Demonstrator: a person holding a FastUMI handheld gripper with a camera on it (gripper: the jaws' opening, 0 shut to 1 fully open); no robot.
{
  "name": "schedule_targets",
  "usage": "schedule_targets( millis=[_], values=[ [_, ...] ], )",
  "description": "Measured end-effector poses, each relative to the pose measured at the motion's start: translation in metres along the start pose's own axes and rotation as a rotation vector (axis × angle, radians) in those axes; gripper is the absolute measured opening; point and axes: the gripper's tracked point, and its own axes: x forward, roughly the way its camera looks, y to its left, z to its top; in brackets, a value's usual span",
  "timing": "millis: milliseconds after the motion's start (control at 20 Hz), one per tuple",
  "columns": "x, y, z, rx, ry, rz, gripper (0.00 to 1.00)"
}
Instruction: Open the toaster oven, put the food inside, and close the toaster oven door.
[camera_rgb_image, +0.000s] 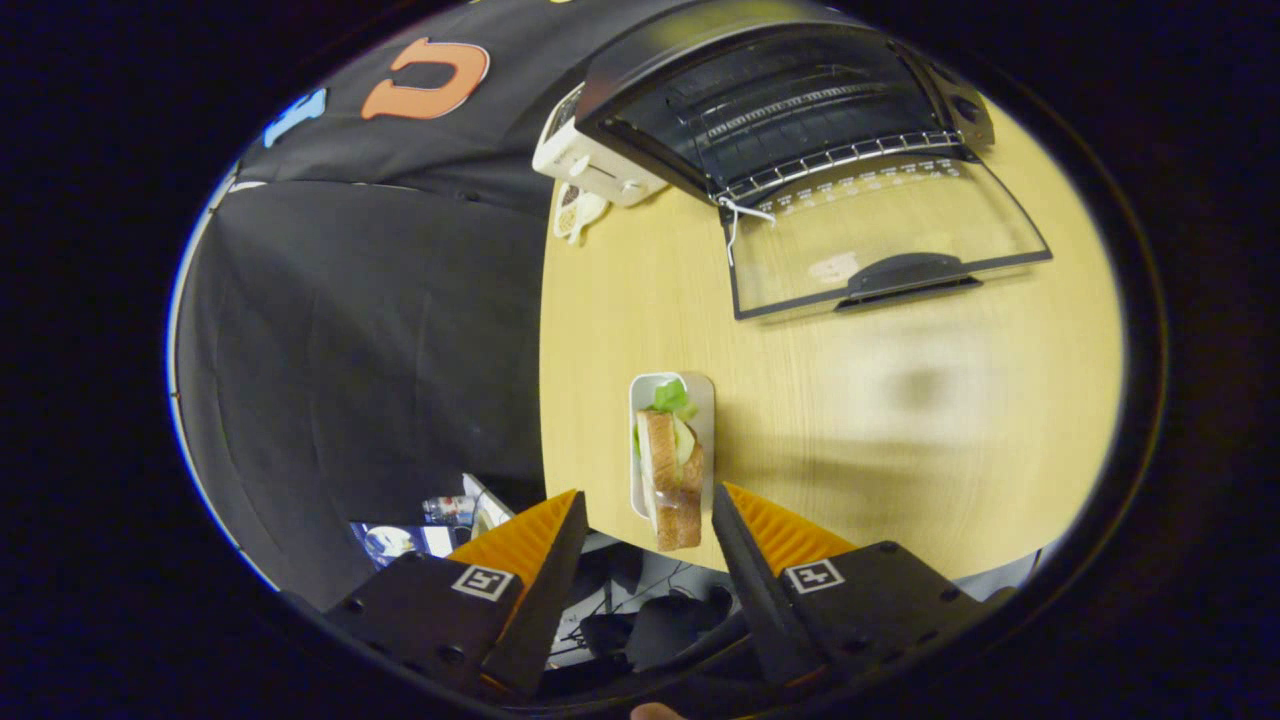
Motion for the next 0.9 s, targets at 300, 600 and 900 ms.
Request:
schedule_targets(
  millis=[300, 600, 900],
  values=[
    [0.033, -0.013, -0.005, -0.029, 0.04, -0.05, 0.63],
    [0.049, -0.017, -0.005, -0.044, 0.056, -0.051, 0.51],
    [0.049, -0.012, -0.002, -0.037, 0.07, -0.012, 0.31]
  ],
)
